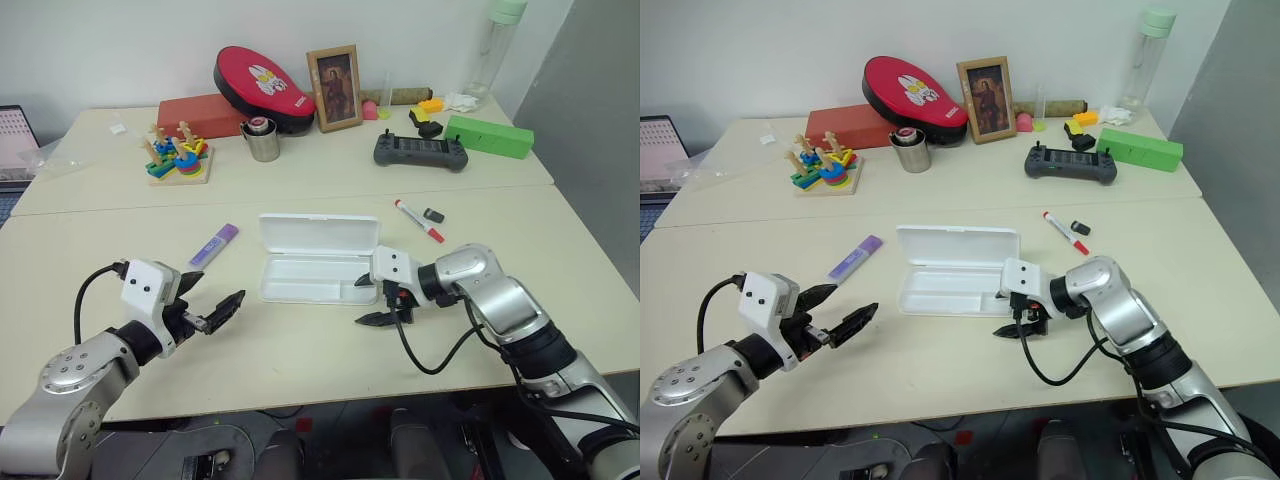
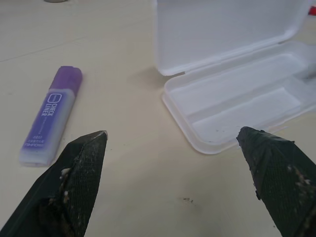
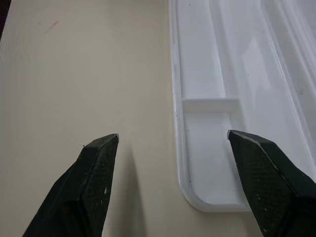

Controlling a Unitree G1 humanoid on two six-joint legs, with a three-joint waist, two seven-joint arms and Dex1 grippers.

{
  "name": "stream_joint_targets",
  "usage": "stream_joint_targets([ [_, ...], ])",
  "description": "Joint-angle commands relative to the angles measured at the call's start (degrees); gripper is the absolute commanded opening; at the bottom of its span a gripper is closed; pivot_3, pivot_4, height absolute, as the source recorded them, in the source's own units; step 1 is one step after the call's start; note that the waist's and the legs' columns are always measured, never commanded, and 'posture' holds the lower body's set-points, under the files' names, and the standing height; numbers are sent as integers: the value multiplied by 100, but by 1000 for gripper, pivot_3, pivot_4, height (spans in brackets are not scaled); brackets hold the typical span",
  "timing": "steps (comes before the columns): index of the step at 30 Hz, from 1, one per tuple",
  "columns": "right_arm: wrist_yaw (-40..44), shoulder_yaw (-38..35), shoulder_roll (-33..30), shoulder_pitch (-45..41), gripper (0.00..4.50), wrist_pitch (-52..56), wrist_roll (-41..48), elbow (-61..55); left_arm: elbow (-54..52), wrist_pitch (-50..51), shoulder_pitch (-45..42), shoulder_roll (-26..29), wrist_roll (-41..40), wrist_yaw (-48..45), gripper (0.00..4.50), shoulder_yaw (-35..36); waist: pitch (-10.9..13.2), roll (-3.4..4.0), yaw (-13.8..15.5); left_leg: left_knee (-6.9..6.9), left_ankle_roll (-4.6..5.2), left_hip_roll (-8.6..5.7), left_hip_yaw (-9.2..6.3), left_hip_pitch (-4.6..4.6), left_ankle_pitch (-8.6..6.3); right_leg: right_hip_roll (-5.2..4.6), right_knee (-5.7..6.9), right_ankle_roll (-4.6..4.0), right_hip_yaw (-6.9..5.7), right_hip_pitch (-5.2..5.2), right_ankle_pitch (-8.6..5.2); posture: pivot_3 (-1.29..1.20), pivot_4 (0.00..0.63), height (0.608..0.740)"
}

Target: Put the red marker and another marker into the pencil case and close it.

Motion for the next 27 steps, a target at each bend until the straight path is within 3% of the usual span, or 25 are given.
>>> stream_joint_targets([
  [1, 55, -377, -238, -187, 3631, 200, 326, -374, -547, 177, -1, 526, -429, -549, 4500, 292, 0, 0, 9, -1, 0, 0, 0, 0, 0, 0, -1, 0, 0, 0, 0, 0, 150, 740],
  [6, -24, -452, -450, -237, 3631, 281, 454, -399, -736, 259, -109, 987, -691, -940, 4500, 286, 1, 0, 28, -1, 1, 0, 4, 1, 0, 0, -2, 0, 1, 2, -1, 0, 150, 740],
  [12, -459, -752, -739, -464, 3631, 219, 302, 137, -1059, 399, -1262, 1683, -668, -1092, 4500, -414, 5, -7, 90, 2, 1, 1, 7, -6, 0, 0, -6, 5, 1, -2, 3, 0, 150, 740],
  [17, -1115, -854, -689, -850, 3631, -79, -7, 1104, -975, 385, -1838, 1780, -387, -1019, 4500, -850, 6, -7, 97, -1, 2, 1, 8, -2, 0, 0, -6, 4, 2, -1, 2, 0, 150, 740],
  [27, -2244, -1047, -276, -1234, 3631, -513, -304, 2535, -981, 448, -1862, 1750, -472, -1050, 4500, -781, 6, -6, 77, -4, 0, 1, 17, -10, 1, -1, -13, 2, 6, -7, 2, 0, 150, 740],
])
